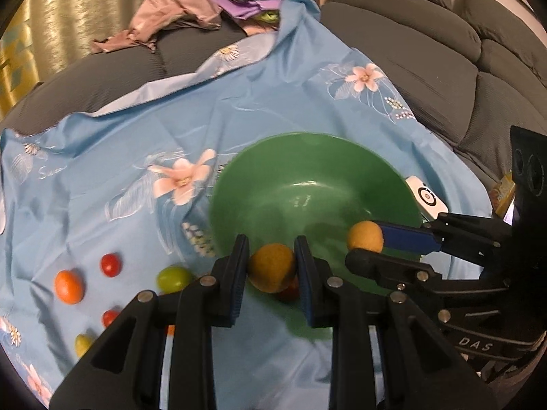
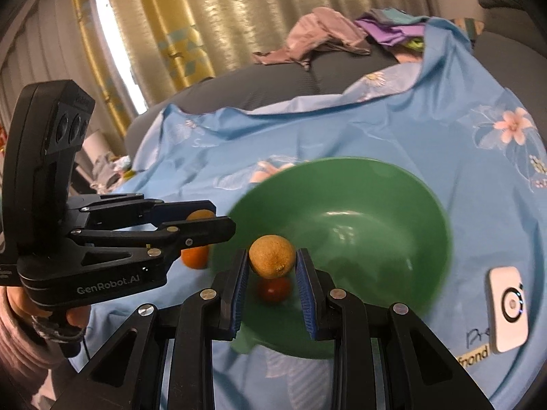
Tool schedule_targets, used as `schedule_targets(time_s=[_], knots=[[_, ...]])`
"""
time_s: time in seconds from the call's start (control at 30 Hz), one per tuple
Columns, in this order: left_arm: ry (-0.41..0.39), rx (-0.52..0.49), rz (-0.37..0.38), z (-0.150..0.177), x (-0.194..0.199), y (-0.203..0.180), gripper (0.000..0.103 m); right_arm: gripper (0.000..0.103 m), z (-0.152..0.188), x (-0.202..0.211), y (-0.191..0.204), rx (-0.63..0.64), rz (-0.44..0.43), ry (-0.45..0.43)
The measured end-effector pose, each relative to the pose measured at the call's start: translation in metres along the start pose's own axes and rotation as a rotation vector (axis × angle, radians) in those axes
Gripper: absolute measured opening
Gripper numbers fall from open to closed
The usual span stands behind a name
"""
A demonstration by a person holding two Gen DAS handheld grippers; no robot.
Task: Organize fruits
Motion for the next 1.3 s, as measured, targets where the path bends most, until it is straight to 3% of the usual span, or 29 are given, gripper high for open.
schedule_targets(time_s=[0.17, 0.23, 0.43, 0.53, 0.67, 0.87, 1.07, 1.17, 1.3], knots=[[0.035, -0.009, 0.003, 0.004, -0.016, -0.006, 0.027, 0.03, 0.004, 0.0, -0.01, -0.025, 0.017, 0.015], [0.037, 0.001, -0.007, 0.005, -0.018, -0.004, 0.041, 0.03, 0.005, -0.001, -0.014, -0.044, 0.023, 0.019], [0.003, 0.05, -0.032, 0.007, 0.0, 0.01, 0.066, 0.032, 0.007, 0.005, -0.018, -0.073, 0.042, 0.017], [-0.009, 0.091, -0.028, 0.016, 0.013, 0.017, 0.074, 0.033, 0.01, 0.01, -0.016, -0.083, 0.047, 0.02], [-0.005, 0.16, -0.024, 0.042, 0.032, 0.03, 0.078, 0.033, 0.013, 0.014, -0.008, -0.078, 0.042, 0.031], [0.002, 0.299, -0.009, 0.082, 0.06, 0.052, 0.084, 0.033, 0.017, 0.018, 0.029, -0.014, 0.006, 0.047], [-0.042, 0.46, -0.008, 0.114, 0.098, 0.078, 0.09, 0.033, 0.022, 0.017, 0.076, 0.073, -0.047, 0.069], [-0.103, 0.509, -0.005, 0.124, 0.119, 0.085, 0.099, 0.033, 0.026, 0.016, 0.1, 0.12, -0.071, 0.084], [-0.214, 0.598, 0.083, 0.132, 0.151, 0.095, 0.102, 0.033, 0.032, 0.017, 0.127, 0.183, -0.089, 0.101]])
Point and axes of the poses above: each gripper's, at about its wrist camera, not at the fingertips, and x roughly against the way its jaws point, y to its left, z to its underside, the point moved 7 cm from there along -x, roughly the way its jaws point, and after that the axes turned 3 degrees about y, right-handed, at the moved point
